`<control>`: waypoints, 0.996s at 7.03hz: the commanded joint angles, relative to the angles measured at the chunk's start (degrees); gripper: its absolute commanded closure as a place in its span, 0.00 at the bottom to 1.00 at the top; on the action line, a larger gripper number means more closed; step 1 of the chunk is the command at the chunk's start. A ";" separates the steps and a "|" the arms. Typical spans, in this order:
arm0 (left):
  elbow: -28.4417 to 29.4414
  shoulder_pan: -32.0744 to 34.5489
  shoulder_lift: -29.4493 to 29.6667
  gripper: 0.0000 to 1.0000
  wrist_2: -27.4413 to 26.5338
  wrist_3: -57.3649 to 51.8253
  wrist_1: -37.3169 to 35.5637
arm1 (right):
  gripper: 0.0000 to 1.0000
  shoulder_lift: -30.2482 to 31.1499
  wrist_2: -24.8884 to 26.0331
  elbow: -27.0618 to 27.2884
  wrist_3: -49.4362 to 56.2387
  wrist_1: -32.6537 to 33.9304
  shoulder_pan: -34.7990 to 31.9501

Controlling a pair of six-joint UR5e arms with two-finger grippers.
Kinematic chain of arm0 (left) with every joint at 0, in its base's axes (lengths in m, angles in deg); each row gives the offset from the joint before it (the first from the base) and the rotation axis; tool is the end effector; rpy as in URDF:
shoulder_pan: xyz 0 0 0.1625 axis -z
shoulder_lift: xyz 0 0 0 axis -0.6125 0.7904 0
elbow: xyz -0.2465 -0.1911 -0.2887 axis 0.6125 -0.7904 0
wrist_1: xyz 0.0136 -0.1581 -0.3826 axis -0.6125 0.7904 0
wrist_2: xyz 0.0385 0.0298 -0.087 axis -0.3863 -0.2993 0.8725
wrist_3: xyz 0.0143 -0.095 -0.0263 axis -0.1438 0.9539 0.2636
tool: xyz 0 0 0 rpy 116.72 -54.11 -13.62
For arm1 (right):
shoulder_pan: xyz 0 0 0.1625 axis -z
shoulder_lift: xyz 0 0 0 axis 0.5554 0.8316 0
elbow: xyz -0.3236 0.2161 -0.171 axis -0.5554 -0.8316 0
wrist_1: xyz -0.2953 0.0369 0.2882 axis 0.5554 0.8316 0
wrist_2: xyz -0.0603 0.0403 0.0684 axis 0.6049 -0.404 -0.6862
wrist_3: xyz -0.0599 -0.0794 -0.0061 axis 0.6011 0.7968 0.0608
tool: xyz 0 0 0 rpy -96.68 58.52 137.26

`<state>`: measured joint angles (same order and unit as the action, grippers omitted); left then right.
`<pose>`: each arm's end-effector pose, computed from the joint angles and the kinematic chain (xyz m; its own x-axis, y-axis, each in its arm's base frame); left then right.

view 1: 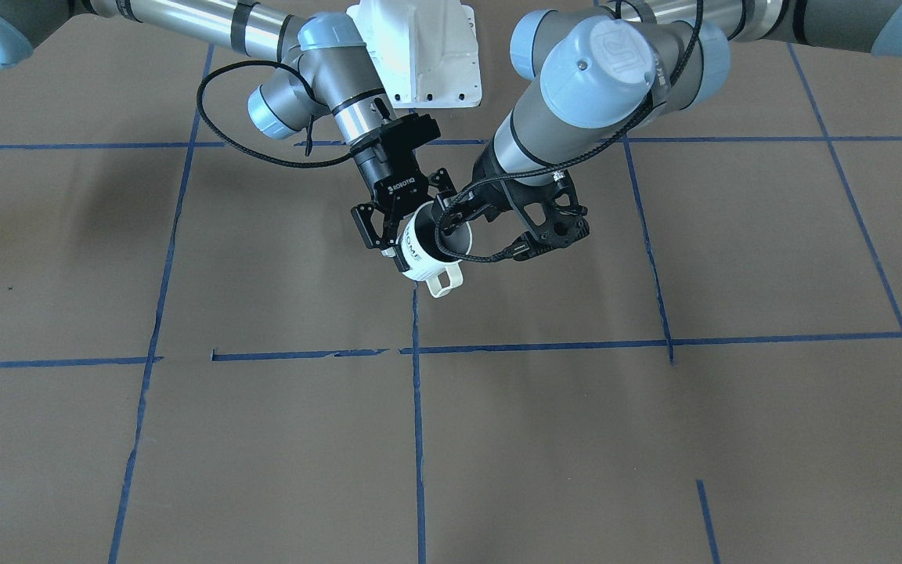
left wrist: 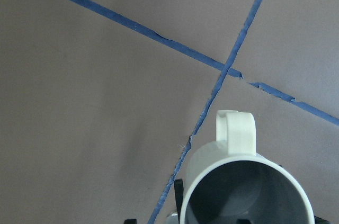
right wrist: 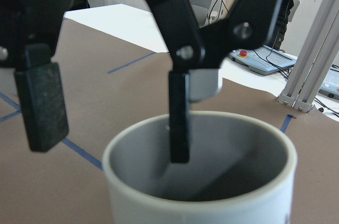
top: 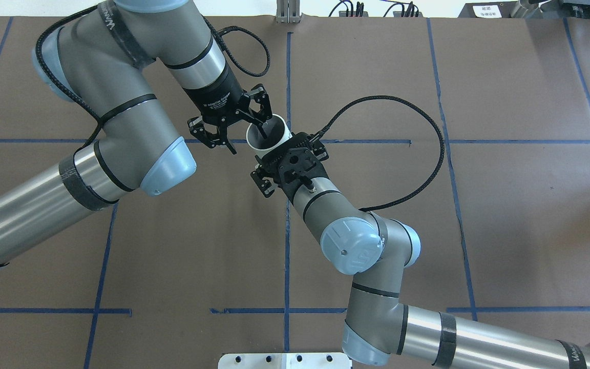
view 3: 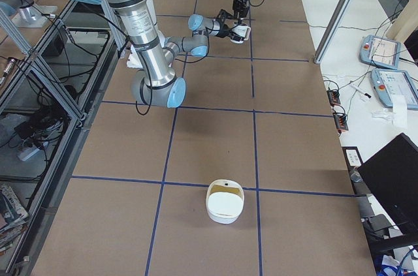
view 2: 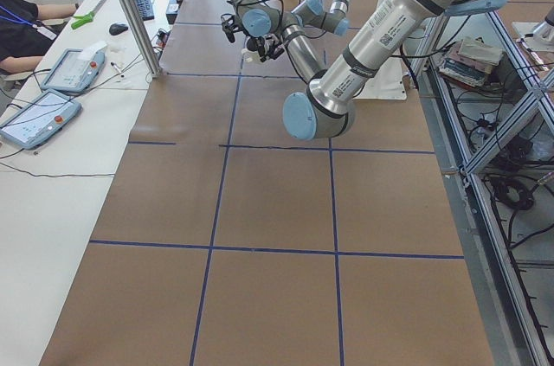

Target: Left arm hands cup to right arm to dump lemon

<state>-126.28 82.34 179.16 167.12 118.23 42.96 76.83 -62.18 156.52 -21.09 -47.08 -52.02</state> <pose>0.4458 -0.5284 0.1348 0.4729 -0.4022 -0.7840 0.0932 0.9076 -0.4094 -0.5880 -0.3913 0.2028 0.7059 -0.5090 0.4927 -0.3325 0.3760 0.8649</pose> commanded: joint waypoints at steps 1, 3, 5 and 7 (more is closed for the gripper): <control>1.22 -0.35 -0.23 0.34 0.00 0.05 2.31 | 0.33 -0.54 -0.09 0.01 -2.55 -0.03 0.00; 1.23 -0.27 -0.23 0.41 0.00 0.14 2.32 | 0.33 -0.63 -0.18 0.10 -3.00 -0.03 0.00; 1.23 -0.27 -0.23 0.54 0.00 1.19 2.41 | 0.33 -0.63 -0.18 0.10 -2.91 0.06 0.00; 1.23 -0.35 -0.31 0.54 0.00 0.93 2.50 | 0.33 -0.46 -0.18 0.10 -2.73 0.14 0.00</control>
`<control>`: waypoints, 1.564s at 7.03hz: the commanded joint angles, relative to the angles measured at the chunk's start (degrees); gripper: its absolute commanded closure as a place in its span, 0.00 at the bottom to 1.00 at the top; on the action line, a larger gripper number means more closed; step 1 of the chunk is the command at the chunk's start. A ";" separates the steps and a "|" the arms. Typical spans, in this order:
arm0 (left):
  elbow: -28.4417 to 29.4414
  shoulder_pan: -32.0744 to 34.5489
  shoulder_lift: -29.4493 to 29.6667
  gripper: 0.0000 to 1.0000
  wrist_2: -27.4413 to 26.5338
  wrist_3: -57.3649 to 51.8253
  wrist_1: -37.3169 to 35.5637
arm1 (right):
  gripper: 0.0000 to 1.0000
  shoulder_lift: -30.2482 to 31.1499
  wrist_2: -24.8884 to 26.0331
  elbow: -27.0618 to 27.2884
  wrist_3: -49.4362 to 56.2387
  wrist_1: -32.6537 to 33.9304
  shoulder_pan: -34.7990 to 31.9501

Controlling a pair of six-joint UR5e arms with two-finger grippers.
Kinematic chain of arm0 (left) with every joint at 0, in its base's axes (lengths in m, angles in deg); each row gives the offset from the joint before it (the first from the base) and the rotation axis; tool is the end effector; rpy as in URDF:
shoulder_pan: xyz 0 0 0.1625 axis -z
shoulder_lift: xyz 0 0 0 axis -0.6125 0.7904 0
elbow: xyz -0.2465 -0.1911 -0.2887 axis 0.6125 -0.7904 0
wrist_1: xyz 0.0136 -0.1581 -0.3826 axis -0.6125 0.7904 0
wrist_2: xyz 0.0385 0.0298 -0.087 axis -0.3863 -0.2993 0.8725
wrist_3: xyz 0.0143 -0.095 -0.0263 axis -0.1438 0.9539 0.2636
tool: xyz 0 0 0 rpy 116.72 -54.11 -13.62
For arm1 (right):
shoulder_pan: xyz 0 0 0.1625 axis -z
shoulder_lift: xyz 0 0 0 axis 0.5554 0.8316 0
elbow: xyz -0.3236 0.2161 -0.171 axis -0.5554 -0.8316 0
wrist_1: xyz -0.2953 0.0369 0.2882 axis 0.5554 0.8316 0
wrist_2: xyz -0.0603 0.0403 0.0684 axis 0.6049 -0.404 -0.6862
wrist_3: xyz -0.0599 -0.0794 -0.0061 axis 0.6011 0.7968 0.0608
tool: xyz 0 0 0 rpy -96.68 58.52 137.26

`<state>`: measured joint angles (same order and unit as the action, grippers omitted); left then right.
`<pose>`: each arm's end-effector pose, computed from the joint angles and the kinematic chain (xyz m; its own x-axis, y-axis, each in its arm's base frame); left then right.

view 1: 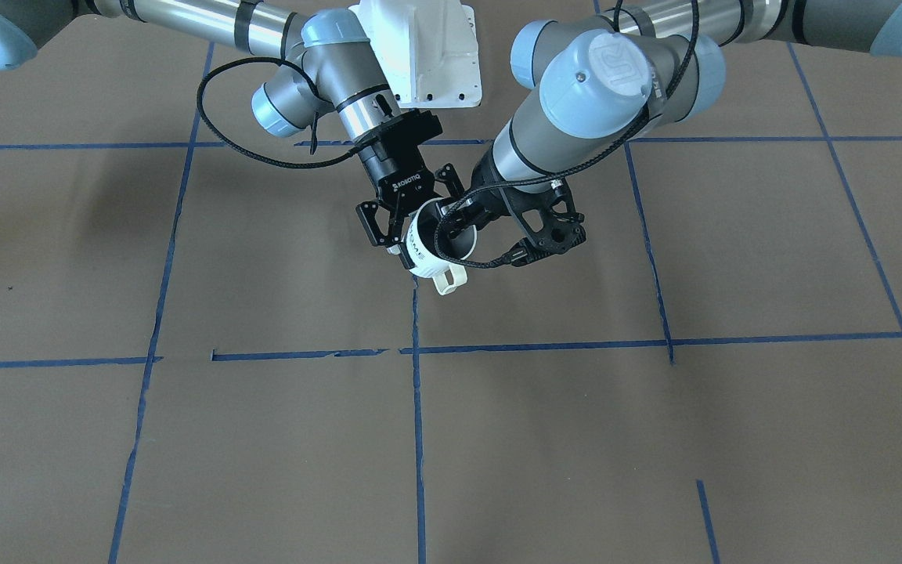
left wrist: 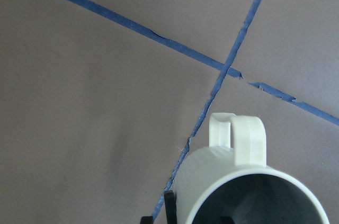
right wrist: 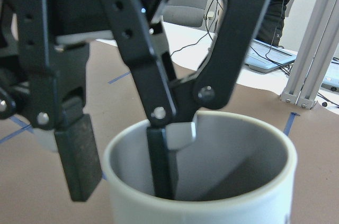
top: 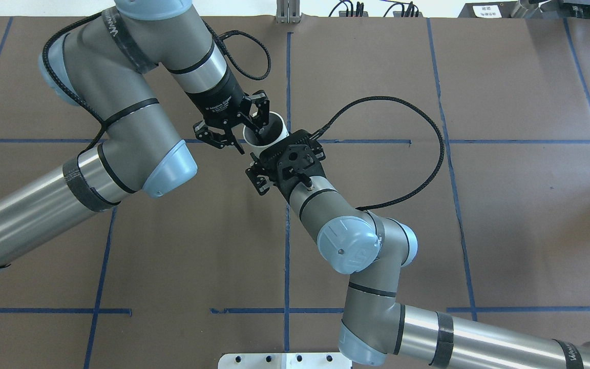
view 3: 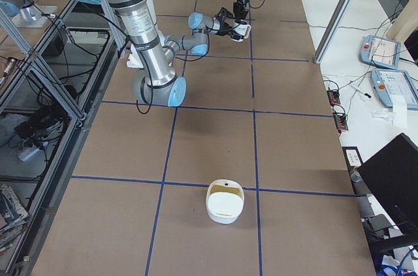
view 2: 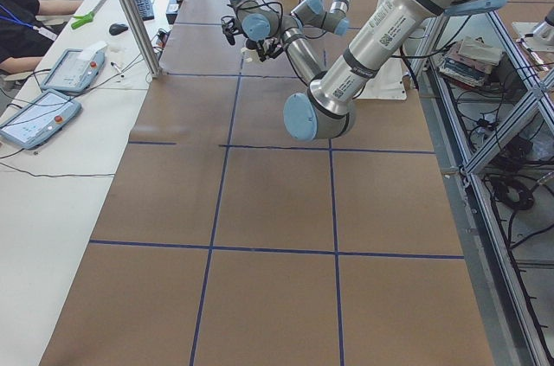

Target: Left arm hands cup to right arm to dump lemon

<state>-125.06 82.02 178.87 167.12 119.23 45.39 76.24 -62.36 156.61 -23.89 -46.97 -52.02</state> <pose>0.4528 -0.5299 0.1414 0.4645 -0.4066 -0.7867 0.0916 0.9057 -0.4139 -0.5883 -0.3911 0.1953 0.6821 -0.4936 0.5395 -0.3734 0.3992 0.8374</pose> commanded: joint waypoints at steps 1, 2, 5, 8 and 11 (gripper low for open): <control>0.00 -0.03 -0.03 0.54 -0.09 -0.16 0.07 | 0.33 0.48 -0.09 0.00 0.33 0.12 0.00; 0.00 -0.03 -0.03 0.54 -0.09 -0.25 -0.02 | 0.33 0.57 -0.18 -0.09 0.42 0.12 0.00; 0.27 -0.12 0.06 1.00 -0.09 -0.25 0.16 | 0.26 0.57 -0.35 -0.09 0.86 0.21 0.09; 0.44 -0.12 0.14 1.00 -0.09 -0.34 0.16 | 0.00 0.75 -0.35 -0.09 0.86 0.21 0.44; 1.23 -0.12 0.06 1.00 -0.09 -0.51 0.16 | 0.00 0.75 -0.35 -0.09 0.86 0.03 0.44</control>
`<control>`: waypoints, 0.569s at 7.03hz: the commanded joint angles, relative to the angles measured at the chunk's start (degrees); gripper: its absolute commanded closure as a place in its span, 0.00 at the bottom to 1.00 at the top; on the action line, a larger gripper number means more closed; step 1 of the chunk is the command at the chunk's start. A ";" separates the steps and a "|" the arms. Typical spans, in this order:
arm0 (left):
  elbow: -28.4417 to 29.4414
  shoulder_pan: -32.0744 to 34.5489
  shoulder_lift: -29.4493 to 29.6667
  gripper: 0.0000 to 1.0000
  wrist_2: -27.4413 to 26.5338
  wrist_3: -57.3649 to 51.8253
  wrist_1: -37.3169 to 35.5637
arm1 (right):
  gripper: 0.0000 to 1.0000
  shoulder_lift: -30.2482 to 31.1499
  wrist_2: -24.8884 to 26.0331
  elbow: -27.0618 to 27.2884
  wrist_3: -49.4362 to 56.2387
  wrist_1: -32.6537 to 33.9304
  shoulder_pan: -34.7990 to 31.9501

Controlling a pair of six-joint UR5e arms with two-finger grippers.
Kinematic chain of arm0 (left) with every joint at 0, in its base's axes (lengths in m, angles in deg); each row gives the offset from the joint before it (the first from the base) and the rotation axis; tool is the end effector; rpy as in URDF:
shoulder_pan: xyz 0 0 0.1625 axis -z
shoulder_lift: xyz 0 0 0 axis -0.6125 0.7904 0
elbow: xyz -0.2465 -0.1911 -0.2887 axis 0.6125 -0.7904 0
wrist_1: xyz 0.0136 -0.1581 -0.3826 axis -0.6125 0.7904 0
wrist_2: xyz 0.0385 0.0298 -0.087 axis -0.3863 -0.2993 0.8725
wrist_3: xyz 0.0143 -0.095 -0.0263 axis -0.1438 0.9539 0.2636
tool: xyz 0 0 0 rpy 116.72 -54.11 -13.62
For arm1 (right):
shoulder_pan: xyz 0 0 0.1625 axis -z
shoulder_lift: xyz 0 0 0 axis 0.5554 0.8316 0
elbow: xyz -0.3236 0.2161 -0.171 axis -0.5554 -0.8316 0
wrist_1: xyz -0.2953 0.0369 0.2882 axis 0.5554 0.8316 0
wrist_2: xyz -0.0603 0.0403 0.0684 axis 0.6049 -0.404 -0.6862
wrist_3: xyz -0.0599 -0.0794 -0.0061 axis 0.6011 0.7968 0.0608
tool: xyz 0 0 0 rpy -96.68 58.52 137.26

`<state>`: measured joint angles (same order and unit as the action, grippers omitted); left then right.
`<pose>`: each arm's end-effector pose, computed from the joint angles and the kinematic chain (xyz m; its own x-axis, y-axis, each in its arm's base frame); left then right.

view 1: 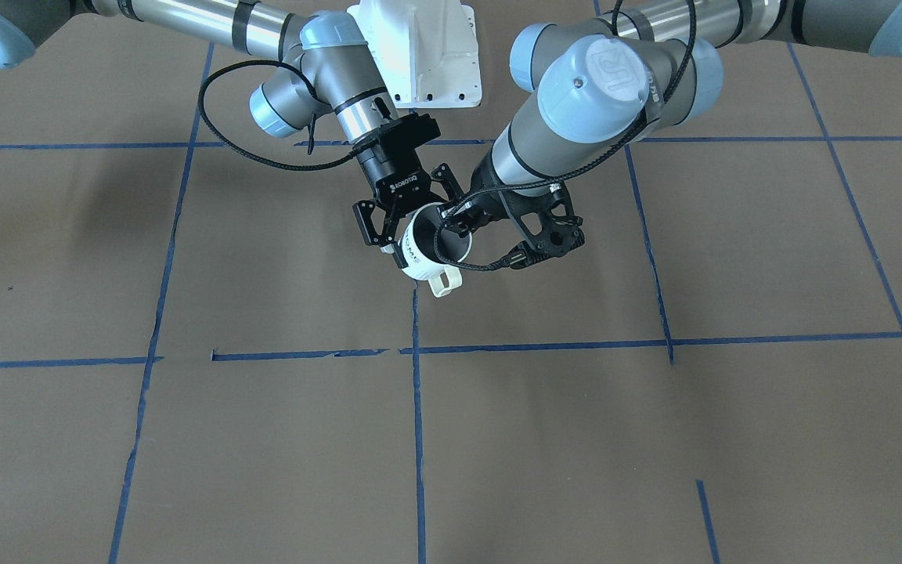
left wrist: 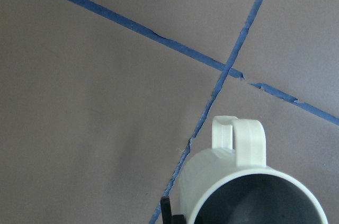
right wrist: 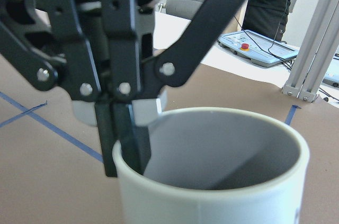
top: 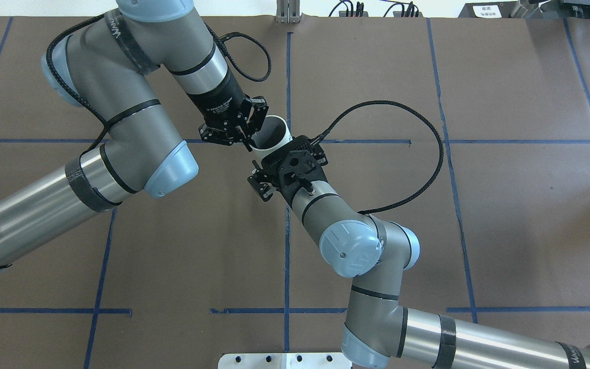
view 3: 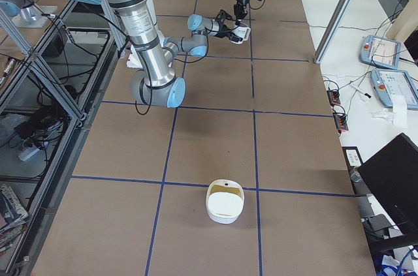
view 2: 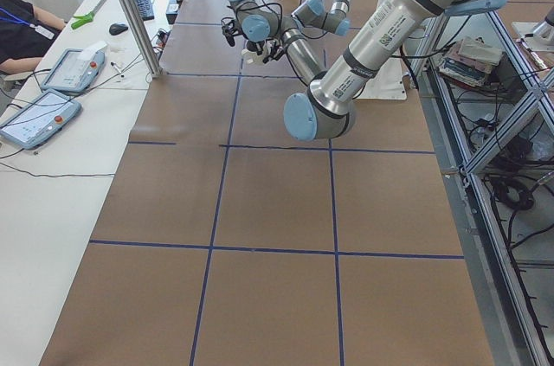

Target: Left arm hands cup to right arm to dump lemon

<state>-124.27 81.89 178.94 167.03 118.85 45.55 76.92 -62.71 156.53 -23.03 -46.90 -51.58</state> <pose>0.4570 -0.5319 0.1457 0.4716 -0.4048 -0.7834 0.0907 0.9060 -0.4135 -0.5919 -0.3862 0.2042 0.6878 -0.5063 0.5201 -0.3462 0.4010 0.8481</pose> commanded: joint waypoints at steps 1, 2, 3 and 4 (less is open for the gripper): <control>0.71 0.00 -0.10 1.00 0.00 -0.31 0.00 | 0.00 0.06 0.00 0.00 0.00 -0.04 0.00; 0.88 0.00 -0.19 1.00 0.00 -0.31 0.00 | 0.00 0.06 0.00 0.00 0.00 -0.12 0.00; 0.97 0.26 -0.27 1.00 -0.09 -0.31 0.00 | 0.00 0.15 0.00 0.00 -0.09 -0.13 0.00; 1.58 1.40 -0.28 1.00 -0.09 -0.31 0.00 | 0.00 0.15 0.17 0.00 -0.09 -0.13 0.00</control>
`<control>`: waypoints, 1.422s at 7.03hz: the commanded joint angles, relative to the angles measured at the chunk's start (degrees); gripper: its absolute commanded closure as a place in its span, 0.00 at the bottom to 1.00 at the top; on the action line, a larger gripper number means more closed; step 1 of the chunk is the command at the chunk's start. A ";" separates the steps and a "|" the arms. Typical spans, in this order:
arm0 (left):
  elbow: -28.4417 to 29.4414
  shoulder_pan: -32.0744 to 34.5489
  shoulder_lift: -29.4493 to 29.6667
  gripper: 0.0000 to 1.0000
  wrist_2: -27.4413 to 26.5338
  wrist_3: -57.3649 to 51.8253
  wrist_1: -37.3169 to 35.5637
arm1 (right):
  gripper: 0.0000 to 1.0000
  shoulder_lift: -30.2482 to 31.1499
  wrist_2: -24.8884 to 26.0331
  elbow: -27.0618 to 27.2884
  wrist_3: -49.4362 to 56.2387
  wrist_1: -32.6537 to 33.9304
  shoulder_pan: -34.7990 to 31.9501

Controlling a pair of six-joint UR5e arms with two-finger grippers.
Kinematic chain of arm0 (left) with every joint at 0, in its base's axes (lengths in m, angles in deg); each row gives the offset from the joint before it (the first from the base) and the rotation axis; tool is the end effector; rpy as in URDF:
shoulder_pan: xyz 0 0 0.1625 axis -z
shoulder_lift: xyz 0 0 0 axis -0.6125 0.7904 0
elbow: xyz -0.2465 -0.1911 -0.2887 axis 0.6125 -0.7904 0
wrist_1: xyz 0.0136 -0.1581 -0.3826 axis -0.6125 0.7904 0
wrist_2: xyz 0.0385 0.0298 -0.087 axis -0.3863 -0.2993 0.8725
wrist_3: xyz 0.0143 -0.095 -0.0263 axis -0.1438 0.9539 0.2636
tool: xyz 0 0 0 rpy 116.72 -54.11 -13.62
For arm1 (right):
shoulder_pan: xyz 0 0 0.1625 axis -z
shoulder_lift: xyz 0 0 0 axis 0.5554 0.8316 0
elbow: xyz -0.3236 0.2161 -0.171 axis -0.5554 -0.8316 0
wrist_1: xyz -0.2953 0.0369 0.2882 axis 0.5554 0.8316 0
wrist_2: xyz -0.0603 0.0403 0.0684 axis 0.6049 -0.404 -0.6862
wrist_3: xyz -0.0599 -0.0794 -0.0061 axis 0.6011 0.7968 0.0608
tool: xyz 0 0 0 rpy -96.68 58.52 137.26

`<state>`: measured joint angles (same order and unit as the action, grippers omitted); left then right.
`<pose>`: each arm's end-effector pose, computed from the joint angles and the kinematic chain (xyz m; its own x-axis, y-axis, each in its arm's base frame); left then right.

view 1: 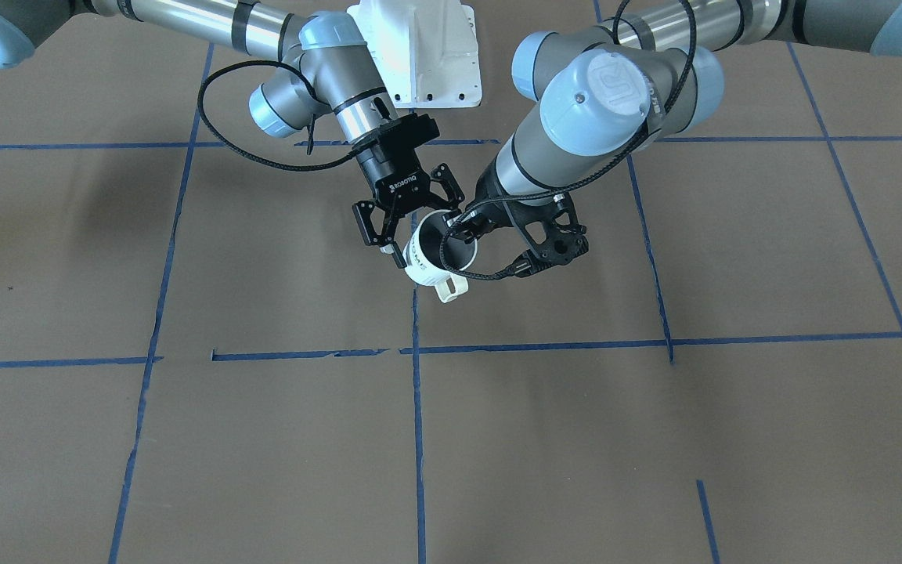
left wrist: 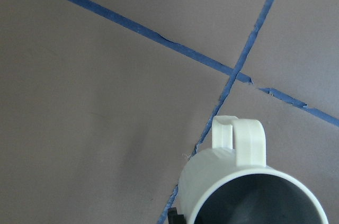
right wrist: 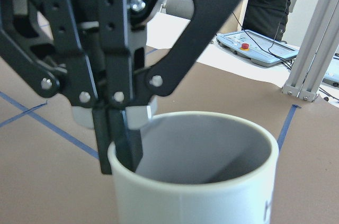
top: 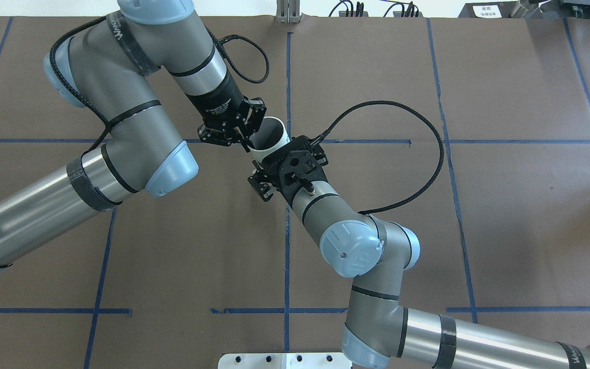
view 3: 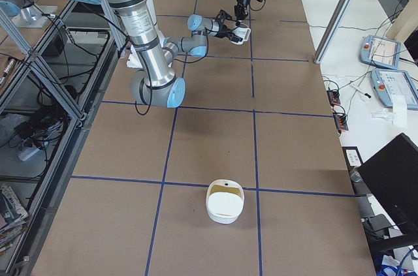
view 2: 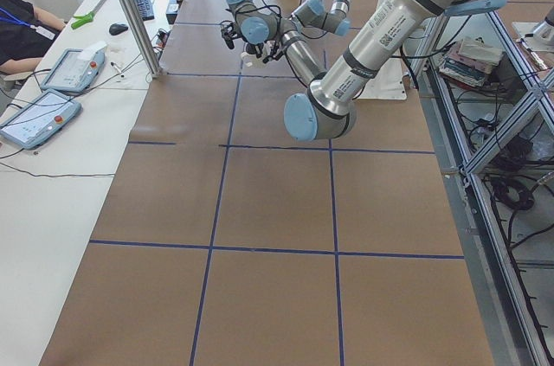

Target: Left arm hands cup to right arm to dump lemon

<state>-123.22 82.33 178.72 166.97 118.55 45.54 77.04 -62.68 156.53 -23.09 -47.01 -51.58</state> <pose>0.4569 -0.5395 0.1557 0.4814 -0.4159 -0.7715 0.1028 0.9010 -0.4215 -0.5916 -0.3861 0.2054 0.6878 -0.5056 0.5209 -0.3469 0.4014 0.8477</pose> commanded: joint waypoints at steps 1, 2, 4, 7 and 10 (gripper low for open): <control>1.06 3.06 -0.14 1.00 -0.21 -1.66 -0.09 | 0.00 0.12 0.23 0.09 -0.12 -0.27 0.26; 2.37 5.61 -0.22 1.00 -0.90 -5.25 -0.26 | 0.00 0.21 -0.03 0.09 -0.03 -0.27 0.35; 3.09 9.13 -4.33 1.00 -1.00 -13.41 -0.96 | 0.00 0.91 -0.21 1.40 0.14 -0.19 0.09; 0.99 16.50 -13.46 1.00 -0.91 -30.27 -1.14 | 0.00 1.35 -20.29 2.72 -0.56 7.94 -11.03; -11.36 20.83 -28.62 1.00 -3.70 -45.04 -1.41 | 0.00 3.37 -42.01 6.49 -0.38 26.46 -24.98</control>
<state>-129.18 102.03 157.72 165.28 79.68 44.16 79.84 -92.89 161.20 -23.56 -28.34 -69.72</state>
